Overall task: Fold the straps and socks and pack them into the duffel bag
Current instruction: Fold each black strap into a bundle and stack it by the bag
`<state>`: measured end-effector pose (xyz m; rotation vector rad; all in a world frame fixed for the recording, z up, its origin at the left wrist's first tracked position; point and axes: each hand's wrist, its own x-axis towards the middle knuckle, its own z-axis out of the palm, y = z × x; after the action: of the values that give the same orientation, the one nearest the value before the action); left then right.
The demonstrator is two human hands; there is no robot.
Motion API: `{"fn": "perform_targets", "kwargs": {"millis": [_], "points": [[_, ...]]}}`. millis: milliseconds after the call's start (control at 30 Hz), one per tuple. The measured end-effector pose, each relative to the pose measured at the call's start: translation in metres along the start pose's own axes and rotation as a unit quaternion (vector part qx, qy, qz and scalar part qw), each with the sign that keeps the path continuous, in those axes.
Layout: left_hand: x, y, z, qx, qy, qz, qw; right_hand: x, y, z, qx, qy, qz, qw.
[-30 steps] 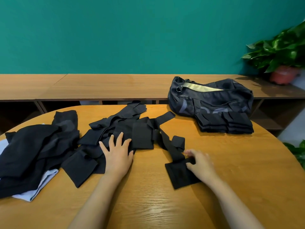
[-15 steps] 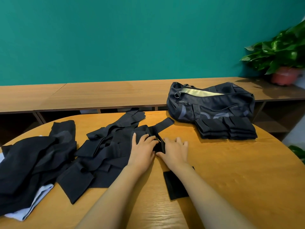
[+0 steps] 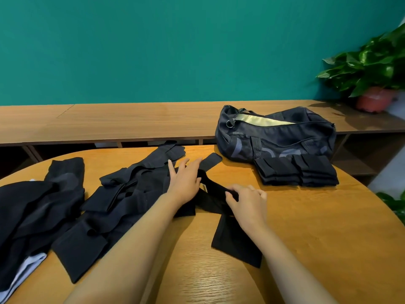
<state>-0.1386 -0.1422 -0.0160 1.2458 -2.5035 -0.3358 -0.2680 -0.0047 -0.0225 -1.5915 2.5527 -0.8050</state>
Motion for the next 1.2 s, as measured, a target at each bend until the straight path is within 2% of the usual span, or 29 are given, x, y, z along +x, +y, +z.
{"fn": "perform_targets", "kwargs": {"millis": [100, 300, 433, 500, 567, 633, 733, 767, 833, 900, 967, 1033, 1200], "points": [[0.012, -0.006, 0.000, 0.036, -0.048, 0.008, 0.998, 0.000, 0.002, -0.001, -0.002, -0.010, 0.009, 1.000], [0.000, -0.007, -0.002, 0.053, 0.045, 0.070, 0.995, 0.019, -0.017, 0.004, -0.140, -0.052, -0.044, 0.988], [-0.009, -0.017, -0.007, 0.030, 0.096, 0.137, 0.985, 0.039, -0.032, 0.007, -0.140, -0.098, -0.046, 0.984], [-0.011, -0.025, -0.011, 0.013, 0.142, 0.115, 0.983, 0.042, -0.029, 0.004, -0.116, -0.078, -0.019, 0.990], [-0.010, -0.034, -0.016, -0.021, 0.194, 0.044, 0.980, 0.041, -0.017, -0.002, -0.090, -0.030, 0.019, 0.995], [-0.009, -0.041, -0.023, -0.032, 0.208, -0.033, 0.977, 0.038, -0.002, -0.012, -0.075, -0.002, 0.058, 0.996], [-0.007, -0.035, -0.029, 0.012, 0.170, -0.105, 0.980, 0.033, 0.015, -0.025, -0.087, 0.014, 0.094, 0.992], [-0.007, -0.028, -0.028, 0.045, 0.170, -0.083, 0.981, 0.032, 0.017, -0.028, -0.096, 0.020, 0.102, 0.990], [-0.008, -0.005, -0.025, 0.100, 0.170, 0.020, 0.980, 0.030, 0.017, -0.032, -0.115, 0.027, 0.105, 0.987], [-0.016, 0.021, -0.015, 0.114, 0.106, 0.123, 0.980, 0.027, 0.015, -0.036, -0.090, 0.005, 0.086, 0.992], [-0.028, 0.038, 0.000, 0.116, 0.016, 0.156, 0.981, 0.022, 0.012, -0.036, -0.029, -0.053, 0.059, 0.996], [-0.043, 0.040, 0.013, 0.136, -0.032, 0.146, 0.979, 0.011, 0.015, -0.034, -0.004, -0.087, 0.041, 0.995], [-0.064, 0.026, 0.026, 0.241, -0.071, 0.088, 0.964, -0.037, 0.035, -0.022, -0.077, -0.062, 0.035, 0.994]]}}
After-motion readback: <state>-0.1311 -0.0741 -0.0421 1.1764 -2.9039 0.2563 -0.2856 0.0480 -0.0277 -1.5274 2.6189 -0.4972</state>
